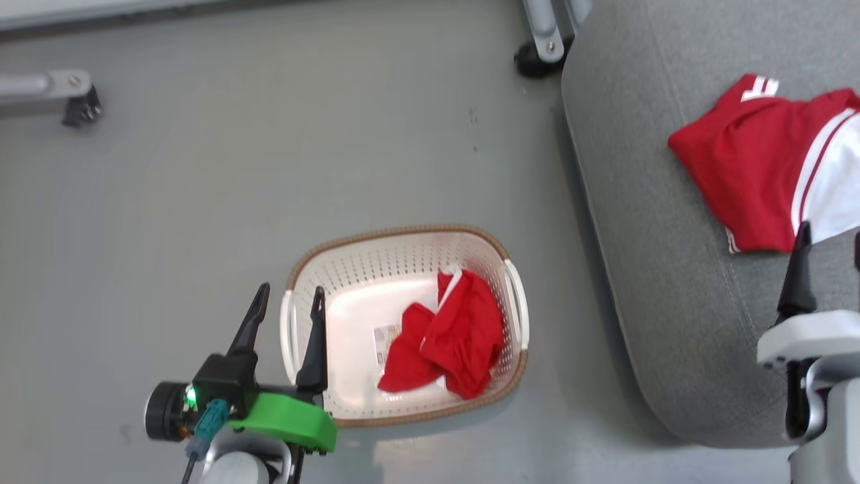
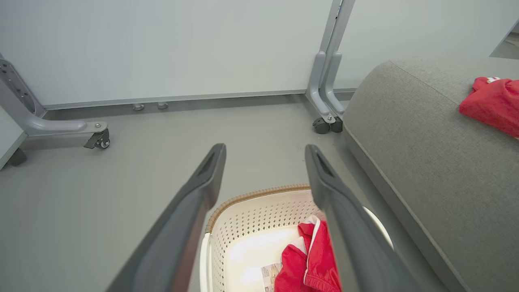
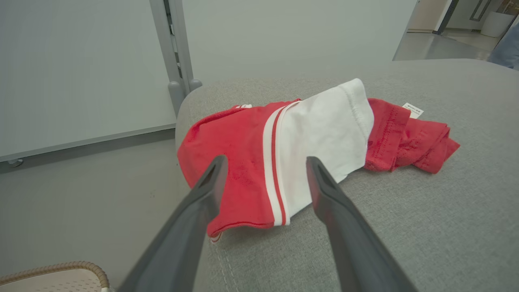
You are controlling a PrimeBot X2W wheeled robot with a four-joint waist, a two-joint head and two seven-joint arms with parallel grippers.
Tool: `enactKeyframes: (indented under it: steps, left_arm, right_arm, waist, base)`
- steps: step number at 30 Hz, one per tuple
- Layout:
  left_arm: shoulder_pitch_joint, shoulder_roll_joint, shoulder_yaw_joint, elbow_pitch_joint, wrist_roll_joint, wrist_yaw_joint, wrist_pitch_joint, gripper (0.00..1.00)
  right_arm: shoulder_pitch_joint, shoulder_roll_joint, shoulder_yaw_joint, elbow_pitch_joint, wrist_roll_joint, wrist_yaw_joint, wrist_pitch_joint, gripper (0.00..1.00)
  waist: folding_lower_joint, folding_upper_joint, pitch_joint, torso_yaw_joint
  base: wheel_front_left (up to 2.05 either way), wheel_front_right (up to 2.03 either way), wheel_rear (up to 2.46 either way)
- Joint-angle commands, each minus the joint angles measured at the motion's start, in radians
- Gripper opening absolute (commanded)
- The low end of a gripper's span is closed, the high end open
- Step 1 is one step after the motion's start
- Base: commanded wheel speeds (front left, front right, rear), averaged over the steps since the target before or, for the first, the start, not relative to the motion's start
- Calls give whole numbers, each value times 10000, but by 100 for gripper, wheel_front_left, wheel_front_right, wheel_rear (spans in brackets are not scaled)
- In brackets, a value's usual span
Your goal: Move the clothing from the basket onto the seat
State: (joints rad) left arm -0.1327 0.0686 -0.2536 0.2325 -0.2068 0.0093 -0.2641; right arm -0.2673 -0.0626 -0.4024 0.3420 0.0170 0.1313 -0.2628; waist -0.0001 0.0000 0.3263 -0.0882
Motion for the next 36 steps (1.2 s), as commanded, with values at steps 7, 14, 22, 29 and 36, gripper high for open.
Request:
enactKeyframes:
  steps: [7,14,22,29,36]
  left_arm:
    - [1271,-142,610,-374,-204,202,-5,100]
    - [2182,-176,1020,-1256,-174,112,-5,100]
    - [3184,-173,1190,-2031,-105,27,-5,100]
    - [3505,-174,1199,-2188,-14,76,-5,100]
    - [3587,-174,1153,-2192,54,46,-5,100]
  right_arm:
    - [1359,105,1673,-346,609,-10,-31,100]
    - [2271,-34,3153,-1623,1563,-10,-31,100]
    - [3188,-133,4143,-2688,1944,-10,-31,100]
    - [3761,-282,4557,-2912,1853,-10,-31,100]
    - [3993,-389,4641,-3039,1927,-10,-31,100]
  waist:
    - [1,0,-2733,803]
    - [1,0,-3549,952]
    - [1,0,-4201,748]
    - [1,0,-4380,581]
    - [1,0,-4380,519]
  base:
    - [0,0,0]
    - [0,0,0]
    - [0,0,0]
    - [0,0,0]
    - [0,0,0]
